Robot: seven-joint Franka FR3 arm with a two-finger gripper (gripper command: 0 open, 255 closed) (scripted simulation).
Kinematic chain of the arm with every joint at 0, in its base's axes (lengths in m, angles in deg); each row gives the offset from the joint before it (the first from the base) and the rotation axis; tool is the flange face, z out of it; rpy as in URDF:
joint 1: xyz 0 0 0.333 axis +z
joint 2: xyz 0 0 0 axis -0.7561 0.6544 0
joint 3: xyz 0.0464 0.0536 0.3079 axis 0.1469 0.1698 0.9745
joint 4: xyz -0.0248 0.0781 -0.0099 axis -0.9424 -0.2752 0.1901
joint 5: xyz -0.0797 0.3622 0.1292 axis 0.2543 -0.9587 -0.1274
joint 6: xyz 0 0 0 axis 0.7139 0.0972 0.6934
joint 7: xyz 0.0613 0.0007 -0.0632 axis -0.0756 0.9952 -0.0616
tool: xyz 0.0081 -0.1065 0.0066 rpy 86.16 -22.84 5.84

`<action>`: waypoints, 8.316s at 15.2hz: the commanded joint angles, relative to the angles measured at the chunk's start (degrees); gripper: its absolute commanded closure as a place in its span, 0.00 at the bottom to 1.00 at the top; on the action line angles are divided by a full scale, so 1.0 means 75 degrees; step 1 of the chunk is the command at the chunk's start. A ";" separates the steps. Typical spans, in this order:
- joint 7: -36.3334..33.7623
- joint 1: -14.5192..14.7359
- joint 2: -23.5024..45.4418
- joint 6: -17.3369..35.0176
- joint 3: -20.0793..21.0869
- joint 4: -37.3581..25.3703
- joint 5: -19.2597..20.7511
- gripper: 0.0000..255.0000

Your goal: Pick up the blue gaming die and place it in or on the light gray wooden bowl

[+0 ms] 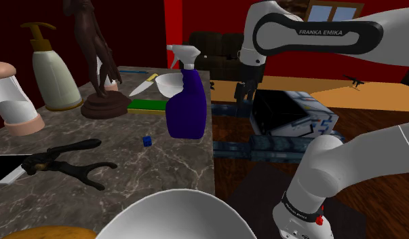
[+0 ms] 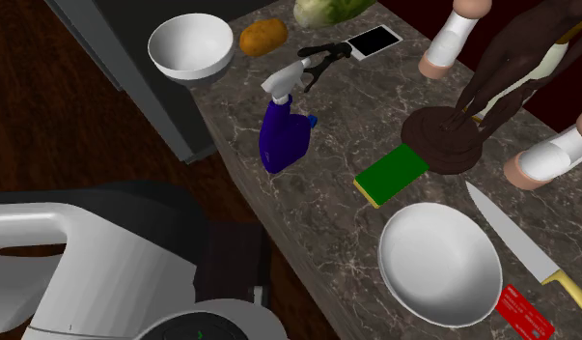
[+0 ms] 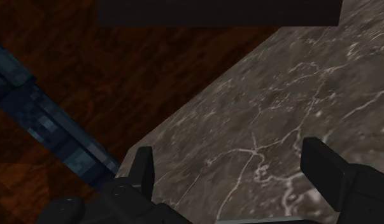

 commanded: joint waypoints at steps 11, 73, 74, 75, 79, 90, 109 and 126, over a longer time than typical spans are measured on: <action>-0.1681 0.0638 0.0910 -0.0094 0.1520 -0.0959 -0.1023 0.00; -0.5881 0.1602 0.5840 -0.1375 0.4738 -0.7109 -0.0589 1.00; -0.5902 0.1616 0.5898 -0.1495 0.4751 -0.7279 -0.0558 1.00; -0.5925 0.1631 0.5959 -0.1618 0.4765 -0.7453 -0.0525 1.00; -0.6028 0.1715 0.6246 -0.2129 0.4830 -0.8206 -0.0367 1.00; -0.6526 0.2306 0.7222 -0.3626 0.5096 -1.0522 0.0260 1.00; -1.0314 0.4752 0.7255 -0.3975 0.6604 -1.0723 0.0533 1.00; -1.0505 0.4420 0.6084 -0.2131 0.6589 -0.8018 -0.0416 1.00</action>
